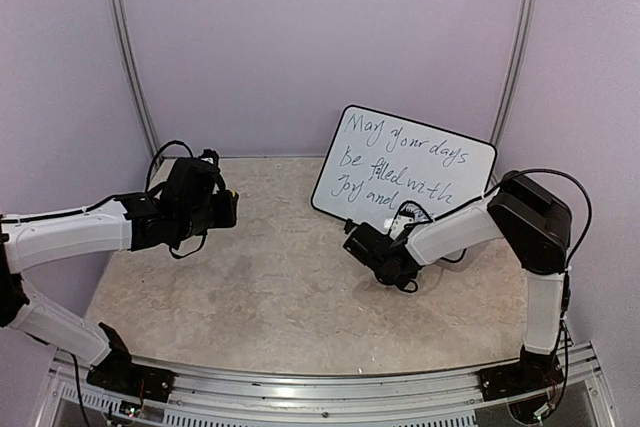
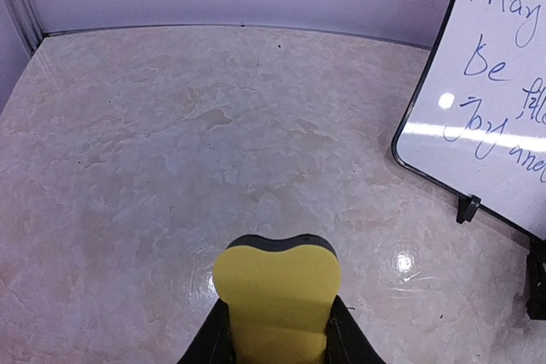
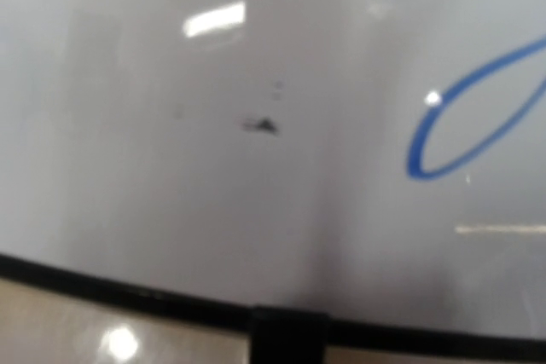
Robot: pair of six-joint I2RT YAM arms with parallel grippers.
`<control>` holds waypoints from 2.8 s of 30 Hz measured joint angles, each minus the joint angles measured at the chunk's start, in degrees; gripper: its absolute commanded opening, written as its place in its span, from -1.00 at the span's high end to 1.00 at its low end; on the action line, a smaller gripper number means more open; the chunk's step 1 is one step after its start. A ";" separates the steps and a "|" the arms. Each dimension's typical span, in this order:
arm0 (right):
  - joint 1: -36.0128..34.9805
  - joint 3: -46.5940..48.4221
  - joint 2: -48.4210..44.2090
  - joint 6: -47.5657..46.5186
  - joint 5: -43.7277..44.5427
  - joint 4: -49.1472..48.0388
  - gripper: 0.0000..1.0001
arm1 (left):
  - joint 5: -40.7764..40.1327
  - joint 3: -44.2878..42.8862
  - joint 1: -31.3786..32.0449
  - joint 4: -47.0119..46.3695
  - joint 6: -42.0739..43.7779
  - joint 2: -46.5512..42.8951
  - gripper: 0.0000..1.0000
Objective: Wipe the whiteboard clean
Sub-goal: Move the whiteboard to the center of the board, then adjust the whiteboard at the center of the board.
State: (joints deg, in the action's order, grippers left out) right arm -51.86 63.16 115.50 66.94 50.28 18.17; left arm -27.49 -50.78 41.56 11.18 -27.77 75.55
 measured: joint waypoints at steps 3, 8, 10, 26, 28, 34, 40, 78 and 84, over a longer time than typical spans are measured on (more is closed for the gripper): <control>-1.79 0.07 -0.24 -0.07 -0.20 0.85 1.00 | -0.13 0.00 0.00 0.00 -0.02 -0.28 0.46; -4.72 0.33 -1.31 0.31 -2.73 3.26 1.00 | -0.42 -0.02 0.00 0.02 -0.04 -0.85 0.46; -5.62 1.14 -1.40 0.92 -3.82 4.81 1.00 | -0.42 -0.04 0.00 0.02 -0.09 -1.16 0.45; -16.63 13.31 4.42 7.41 -7.34 16.81 0.39 | -1.46 0.66 0.00 0.87 -1.16 -9.97 0.43; -16.65 13.88 4.44 6.38 -7.63 17.49 -0.02 | -1.51 0.87 0.00 0.94 -1.55 -10.51 0.43; -16.87 17.86 4.87 0.94 -7.76 18.51 -0.77 | -1.51 0.90 0.00 1.01 -1.97 -10.69 0.42; -17.94 16.48 2.19 -9.22 -10.05 16.96 -0.95 | -1.66 0.90 0.00 1.05 -1.95 -10.67 0.42; 37.38 -5.31 -35.04 -58.14 -82.01 -13.84 -0.74 | 10.03 5.25 1.33 -20.46 10.47 -10.93 0.37; 37.42 -9.42 -35.04 -57.09 -87.25 -17.09 -0.60 | 15.78 7.02 -3.96 -28.74 11.45 -10.34 0.34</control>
State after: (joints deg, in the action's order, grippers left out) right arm -14.44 53.74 80.47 9.85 -36.97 1.08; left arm -11.70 -43.77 37.60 -17.56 -16.32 65.21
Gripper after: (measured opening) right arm 0.833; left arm 0.328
